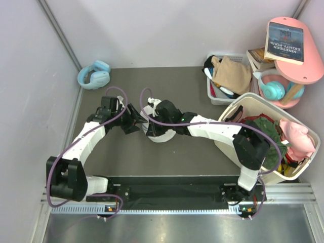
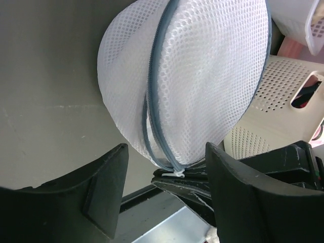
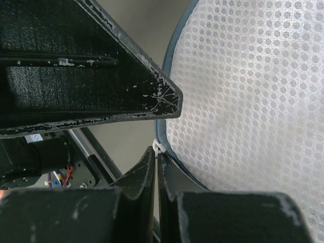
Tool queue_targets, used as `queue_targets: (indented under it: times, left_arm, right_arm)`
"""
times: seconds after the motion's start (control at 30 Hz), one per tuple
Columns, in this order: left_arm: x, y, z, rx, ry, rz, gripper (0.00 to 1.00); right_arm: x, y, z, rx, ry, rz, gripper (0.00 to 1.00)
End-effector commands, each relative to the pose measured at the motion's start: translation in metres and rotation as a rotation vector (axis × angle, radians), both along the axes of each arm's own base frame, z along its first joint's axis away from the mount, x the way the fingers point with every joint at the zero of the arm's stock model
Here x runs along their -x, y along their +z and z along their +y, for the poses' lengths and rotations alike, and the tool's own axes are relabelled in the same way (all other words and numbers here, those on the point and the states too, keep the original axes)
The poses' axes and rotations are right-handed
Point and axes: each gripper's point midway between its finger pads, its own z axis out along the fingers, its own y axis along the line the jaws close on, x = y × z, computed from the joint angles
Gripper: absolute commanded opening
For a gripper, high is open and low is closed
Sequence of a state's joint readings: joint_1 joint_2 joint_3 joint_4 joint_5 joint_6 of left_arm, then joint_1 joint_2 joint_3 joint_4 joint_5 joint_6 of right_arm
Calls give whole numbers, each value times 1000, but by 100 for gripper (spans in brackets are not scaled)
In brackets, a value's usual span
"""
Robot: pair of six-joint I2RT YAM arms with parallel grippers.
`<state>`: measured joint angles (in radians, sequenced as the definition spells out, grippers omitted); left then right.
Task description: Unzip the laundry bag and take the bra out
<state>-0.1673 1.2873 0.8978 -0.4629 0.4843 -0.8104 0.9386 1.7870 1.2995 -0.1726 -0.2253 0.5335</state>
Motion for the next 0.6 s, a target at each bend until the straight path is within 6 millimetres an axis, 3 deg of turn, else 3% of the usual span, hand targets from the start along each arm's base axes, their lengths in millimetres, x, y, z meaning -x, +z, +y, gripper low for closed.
queue_targets:
  times: [0.0,0.1,0.37,0.57]
  left_arm:
    - [-6,5,-6,50,-1,-19,65]
    - [-9,0,-8,61,3,-14,54]
    - [-27,1,-10,55,7,-29,3]
    - [-37,5,-5,35,6,-45,0]
  right_arm:
    - [3,23,18,-58,37,-31,0]
    - [4,23,17,-60,38,-31,0]
    - [9,18,7,-35,36,-28,0]
    - [5,8,-18,6,-12,-23,0]
